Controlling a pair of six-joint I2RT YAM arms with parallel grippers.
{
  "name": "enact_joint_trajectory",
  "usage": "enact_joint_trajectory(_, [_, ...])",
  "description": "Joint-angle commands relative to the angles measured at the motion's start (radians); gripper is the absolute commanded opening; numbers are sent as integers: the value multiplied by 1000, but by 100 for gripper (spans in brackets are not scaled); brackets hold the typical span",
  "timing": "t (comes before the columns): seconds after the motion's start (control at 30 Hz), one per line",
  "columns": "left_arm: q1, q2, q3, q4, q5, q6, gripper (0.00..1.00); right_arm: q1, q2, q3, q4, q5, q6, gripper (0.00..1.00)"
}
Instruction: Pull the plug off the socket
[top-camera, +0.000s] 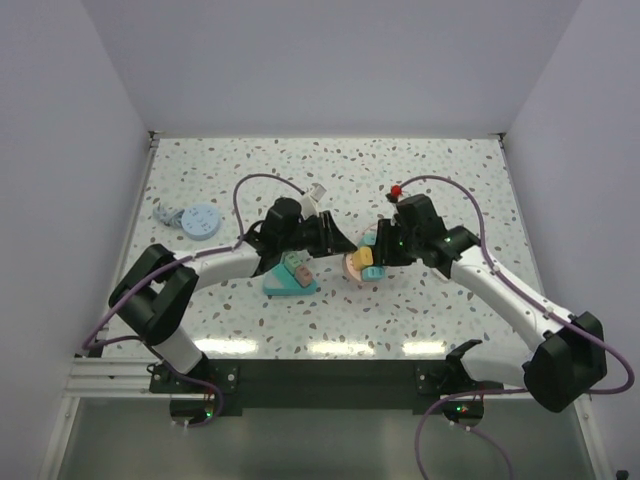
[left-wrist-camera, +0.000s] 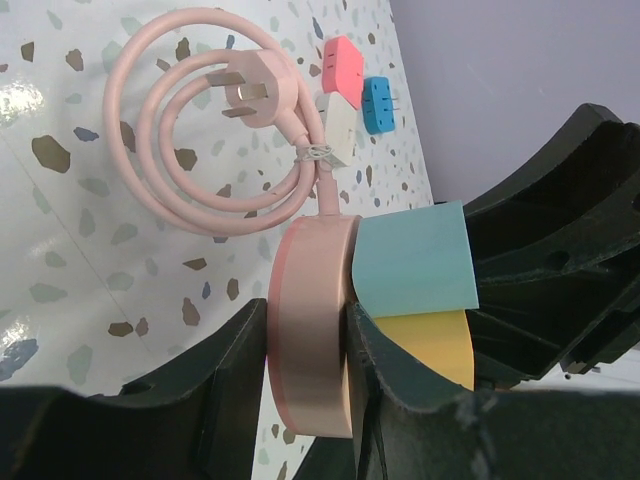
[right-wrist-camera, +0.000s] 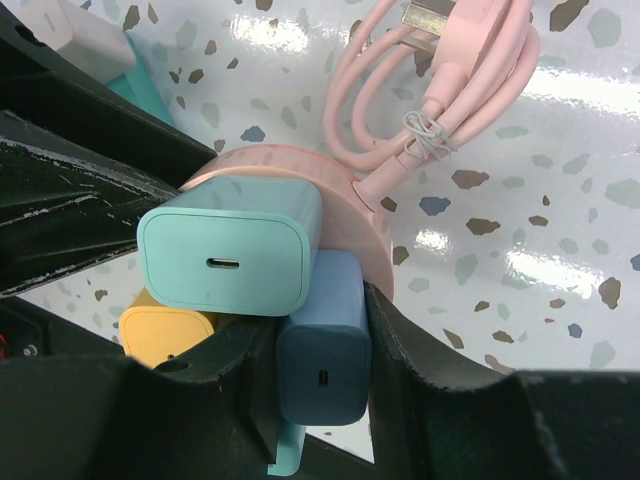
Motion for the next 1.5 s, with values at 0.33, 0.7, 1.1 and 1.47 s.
enact_joint_trajectory(0.33, [61, 46, 107, -159, -113, 110, 0, -8, -133, 170, -14, 43, -105, 0])
enact_joint_trajectory(0.7, [141, 6, 84, -182, -102, 134, 0, -19, -122, 248, -105, 19, -133, 0])
enact_joint_trajectory(1.1, [144, 58, 156, -186, -88, 122, 0, -17, 17, 161, 39, 4, -33, 0])
enact_joint_trajectory(1.47, [172, 78, 99, -165, -88, 131, 0, -20, -78, 357, -115, 109, -128, 0])
